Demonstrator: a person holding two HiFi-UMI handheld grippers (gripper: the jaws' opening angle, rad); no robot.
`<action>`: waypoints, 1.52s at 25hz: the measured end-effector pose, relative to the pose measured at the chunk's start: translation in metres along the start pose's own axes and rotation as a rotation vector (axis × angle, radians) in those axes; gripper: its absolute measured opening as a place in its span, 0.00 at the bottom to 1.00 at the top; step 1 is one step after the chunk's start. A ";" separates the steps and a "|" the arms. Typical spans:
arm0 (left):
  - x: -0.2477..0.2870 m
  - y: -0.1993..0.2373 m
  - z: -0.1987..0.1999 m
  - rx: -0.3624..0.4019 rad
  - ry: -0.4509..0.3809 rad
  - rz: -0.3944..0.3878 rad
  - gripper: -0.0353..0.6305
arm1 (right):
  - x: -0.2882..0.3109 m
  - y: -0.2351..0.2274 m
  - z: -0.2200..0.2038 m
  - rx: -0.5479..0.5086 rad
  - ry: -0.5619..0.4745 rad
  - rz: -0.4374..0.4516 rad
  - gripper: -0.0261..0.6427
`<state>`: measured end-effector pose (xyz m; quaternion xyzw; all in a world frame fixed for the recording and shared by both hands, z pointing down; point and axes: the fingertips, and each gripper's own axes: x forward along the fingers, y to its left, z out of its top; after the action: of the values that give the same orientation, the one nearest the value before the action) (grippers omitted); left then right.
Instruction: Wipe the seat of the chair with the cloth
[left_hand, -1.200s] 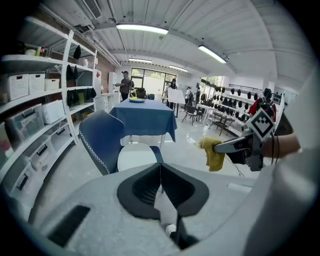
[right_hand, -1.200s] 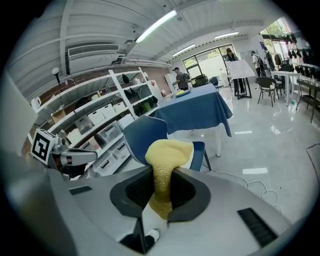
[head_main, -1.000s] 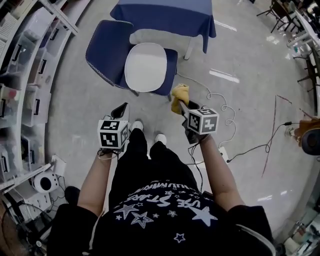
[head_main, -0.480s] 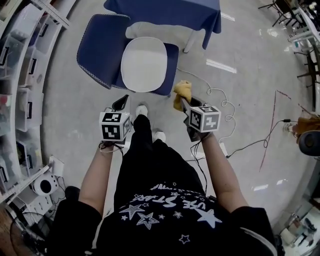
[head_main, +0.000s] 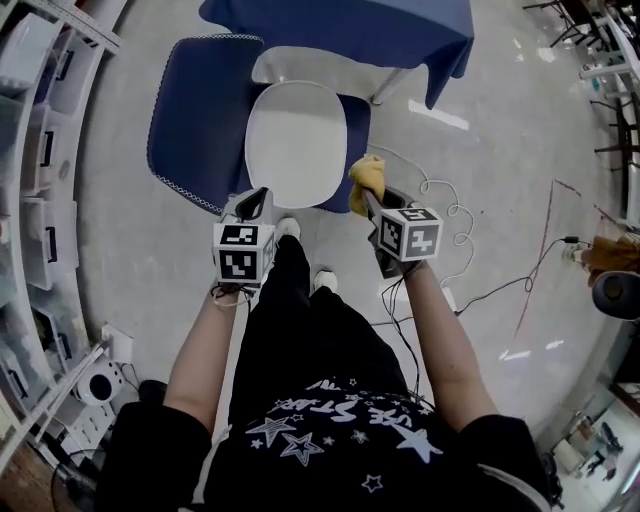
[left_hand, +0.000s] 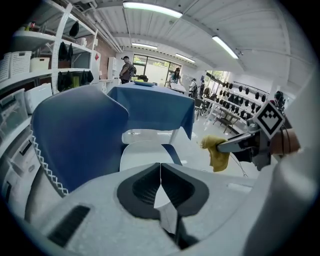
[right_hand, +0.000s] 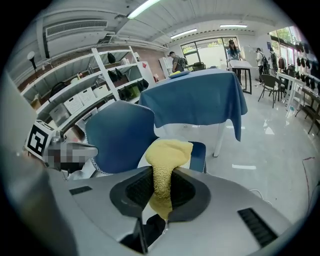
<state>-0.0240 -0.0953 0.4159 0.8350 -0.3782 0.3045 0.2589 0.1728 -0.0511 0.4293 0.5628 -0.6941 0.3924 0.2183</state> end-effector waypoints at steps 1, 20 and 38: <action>0.009 0.005 0.004 0.000 0.005 -0.005 0.08 | 0.011 0.000 0.007 -0.002 0.004 -0.003 0.14; 0.139 0.079 0.013 -0.163 0.070 0.018 0.08 | 0.172 -0.019 0.079 -0.057 0.056 0.022 0.14; 0.201 0.124 -0.013 -0.215 0.106 0.103 0.08 | 0.348 0.026 0.104 -0.202 0.162 0.233 0.14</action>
<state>-0.0204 -0.2538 0.5912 0.7647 -0.4369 0.3187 0.3504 0.0681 -0.3443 0.6183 0.4203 -0.7707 0.3870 0.2820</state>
